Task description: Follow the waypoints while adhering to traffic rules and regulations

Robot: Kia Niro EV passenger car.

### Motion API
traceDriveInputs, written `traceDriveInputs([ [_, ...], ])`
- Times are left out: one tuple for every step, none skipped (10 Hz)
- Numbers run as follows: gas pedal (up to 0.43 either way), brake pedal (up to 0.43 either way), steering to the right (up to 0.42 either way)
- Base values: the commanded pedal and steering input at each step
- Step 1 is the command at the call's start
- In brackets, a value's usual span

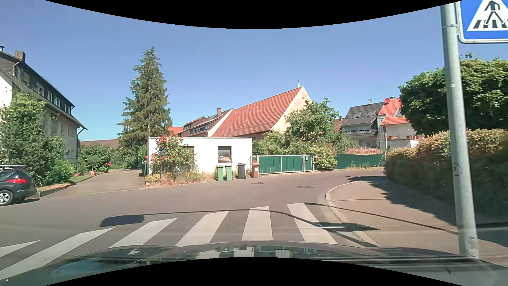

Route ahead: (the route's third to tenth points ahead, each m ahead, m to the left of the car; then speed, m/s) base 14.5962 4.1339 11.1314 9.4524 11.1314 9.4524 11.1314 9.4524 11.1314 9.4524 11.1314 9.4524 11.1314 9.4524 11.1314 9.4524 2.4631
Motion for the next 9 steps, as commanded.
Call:
traceDriveInputs([
  [0.0,0.018,-0.162],
  [0.0,0.012,-0.168],
  [0.0,0.012,-0.174],
  [0.0,0.012,-0.186],
  [0.0,0.012,-0.196],
  [0.0,0.012,-0.2],
  [0.0,0.012,-0.2],
  [0.0,0.03,-0.207],
  [0.0,0.049,-0.215],
])
